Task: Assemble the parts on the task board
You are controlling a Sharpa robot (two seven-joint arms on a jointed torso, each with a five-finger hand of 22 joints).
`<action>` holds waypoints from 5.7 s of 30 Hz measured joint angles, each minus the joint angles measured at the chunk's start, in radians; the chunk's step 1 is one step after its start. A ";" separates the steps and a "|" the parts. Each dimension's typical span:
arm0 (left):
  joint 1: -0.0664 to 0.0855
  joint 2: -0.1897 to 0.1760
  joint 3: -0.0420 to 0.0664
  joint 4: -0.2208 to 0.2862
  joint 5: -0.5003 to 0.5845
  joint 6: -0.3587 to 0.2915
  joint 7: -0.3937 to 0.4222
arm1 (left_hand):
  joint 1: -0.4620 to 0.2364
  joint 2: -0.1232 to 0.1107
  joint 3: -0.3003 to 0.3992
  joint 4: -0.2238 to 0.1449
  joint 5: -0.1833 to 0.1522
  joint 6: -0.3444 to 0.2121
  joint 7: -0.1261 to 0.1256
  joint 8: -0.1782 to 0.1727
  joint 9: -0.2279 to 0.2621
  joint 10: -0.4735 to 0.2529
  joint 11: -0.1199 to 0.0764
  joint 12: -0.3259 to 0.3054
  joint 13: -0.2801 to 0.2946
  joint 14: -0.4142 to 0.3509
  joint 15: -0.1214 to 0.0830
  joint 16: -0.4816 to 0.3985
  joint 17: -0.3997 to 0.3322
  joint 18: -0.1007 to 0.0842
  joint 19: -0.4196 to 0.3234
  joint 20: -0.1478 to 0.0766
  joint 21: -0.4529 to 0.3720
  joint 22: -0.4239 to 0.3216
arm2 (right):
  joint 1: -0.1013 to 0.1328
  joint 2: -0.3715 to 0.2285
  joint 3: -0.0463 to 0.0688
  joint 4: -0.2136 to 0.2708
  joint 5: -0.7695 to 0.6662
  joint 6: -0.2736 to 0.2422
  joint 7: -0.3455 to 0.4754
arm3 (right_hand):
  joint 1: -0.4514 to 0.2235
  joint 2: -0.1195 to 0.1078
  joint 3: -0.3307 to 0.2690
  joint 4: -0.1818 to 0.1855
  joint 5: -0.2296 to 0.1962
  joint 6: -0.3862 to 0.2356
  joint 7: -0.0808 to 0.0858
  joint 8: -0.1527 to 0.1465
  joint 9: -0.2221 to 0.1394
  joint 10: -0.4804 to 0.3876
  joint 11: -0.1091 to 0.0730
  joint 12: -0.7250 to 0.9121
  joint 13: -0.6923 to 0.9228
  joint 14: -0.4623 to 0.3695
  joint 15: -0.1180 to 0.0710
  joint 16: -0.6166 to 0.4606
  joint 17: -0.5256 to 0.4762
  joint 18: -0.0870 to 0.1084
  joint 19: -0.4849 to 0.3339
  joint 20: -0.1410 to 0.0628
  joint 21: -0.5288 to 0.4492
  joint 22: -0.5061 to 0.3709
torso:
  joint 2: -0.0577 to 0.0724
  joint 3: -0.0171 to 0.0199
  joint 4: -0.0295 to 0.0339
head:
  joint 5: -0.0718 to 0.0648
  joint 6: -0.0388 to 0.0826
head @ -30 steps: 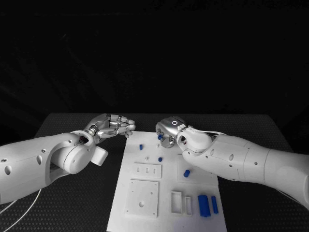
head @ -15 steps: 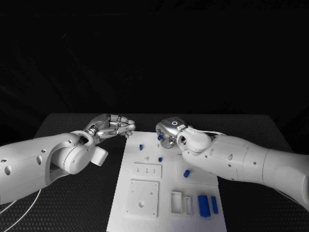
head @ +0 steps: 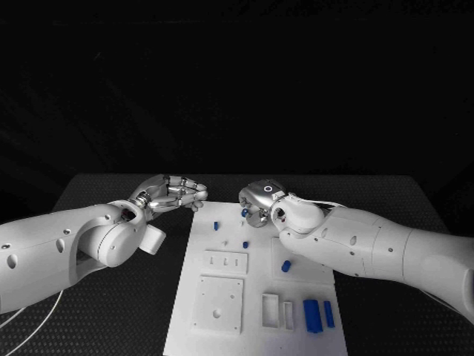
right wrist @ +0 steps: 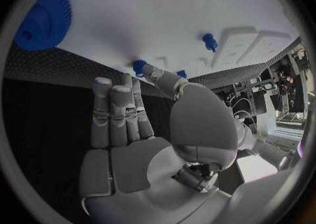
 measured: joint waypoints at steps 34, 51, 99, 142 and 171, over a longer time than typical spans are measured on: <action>0.004 -0.006 0.000 -0.035 0.000 0.000 0.001 | 0.000 0.000 0.000 0.000 0.000 0.000 0.000 -0.004 0.004 0.005 0.005 0.000 0.001 0.000 0.000 -0.004 0.004 0.000 0.000 0.000 0.000 0.000 | 0.049 -0.258 0.042 0.252 0.156 -0.057 0.046 | 0.006 -0.010 -0.042 -0.006 0.000 -0.030 0.013 -0.017 -0.006 0.022 -0.017 0.058 0.023 0.002 -0.016 0.029 -0.019 -0.005 -0.002 -0.001 0.011 0.000 | -0.007 0.0026 -0.0148 | 0.006 0.028; 0.004 0.009 -0.001 -0.063 0.000 0.001 0.002 | 0.000 0.000 0.000 0.000 0.000 0.000 0.000 -0.004 0.004 0.005 0.005 0.000 0.001 0.000 0.000 -0.004 0.005 0.000 0.000 0.000 0.000 -0.001 | 0.054 -0.298 0.046 0.162 0.225 0.041 0.082 | -0.011 -0.005 -0.172 -0.020 0.000 -0.034 -0.019 -0.035 -0.010 0.064 -0.074 0.467 0.664 -0.012 -0.066 0.072 -0.006 0.011 -0.010 -0.011 0.017 0.000 | -0.018 0.0107 -0.0330 | 0.013 0.029; 0.004 0.015 -0.001 -0.063 0.000 0.010 0.001 | 0.000 0.000 0.000 0.000 0.000 0.000 0.000 -0.004 0.005 0.005 0.005 0.000 0.001 0.000 0.000 -0.008 0.006 0.000 0.000 0.000 0.000 0.000 | -0.001 -0.232 0.042 0.050 0.258 0.132 0.137 | -0.049 0.033 -0.188 -0.017 0.046 -0.045 -0.019 -0.056 -0.023 -0.042 -0.072 1.023 1.044 -0.025 -0.067 0.217 0.210 0.018 0.001 -0.022 0.142 0.000 | -0.018 0.0102 -0.0318 | 0.014 0.011; 0.004 0.010 -0.001 -0.056 0.000 0.015 -0.002 | 0.000 0.000 0.000 0.000 0.000 0.000 0.000 -0.004 0.005 0.005 0.005 0.000 0.001 0.000 0.000 -0.012 0.009 0.000 0.000 0.000 -0.004 -0.001 | -0.008 -0.211 0.046 0.017 0.256 0.144 0.146 | -0.049 0.057 -0.150 0.001 0.019 -0.023 -0.048 -0.037 -0.016 -0.051 -0.070 1.050 1.008 -0.020 -0.062 0.205 0.234 0.016 -0.001 -0.030 0.154 0.000 | -0.019 0.0108 -0.0320 | 0.017 -0.002; 0.004 0.009 -0.001 -0.054 -0.001 0.015 -0.004 | 0.000 0.000 0.002 0.002 0.000 0.000 0.000 -0.004 0.007 0.009 0.002 -0.004 0.001 0.004 0.004 -0.012 0.009 0.009 0.000 0.000 -0.004 0.000 | -0.010 -0.209 0.042 0.022 0.190 0.125 0.136 | -0.061 0.076 -0.098 0.014 0.058 -0.013 -0.057 -0.026 -0.012 -0.045 -0.082 1.061 0.985 -0.007 -0.072 0.201 0.257 0.016 -0.001 -0.027 0.166 0.000 | -0.020 0.0106 -0.0325 | 0.017 -0.001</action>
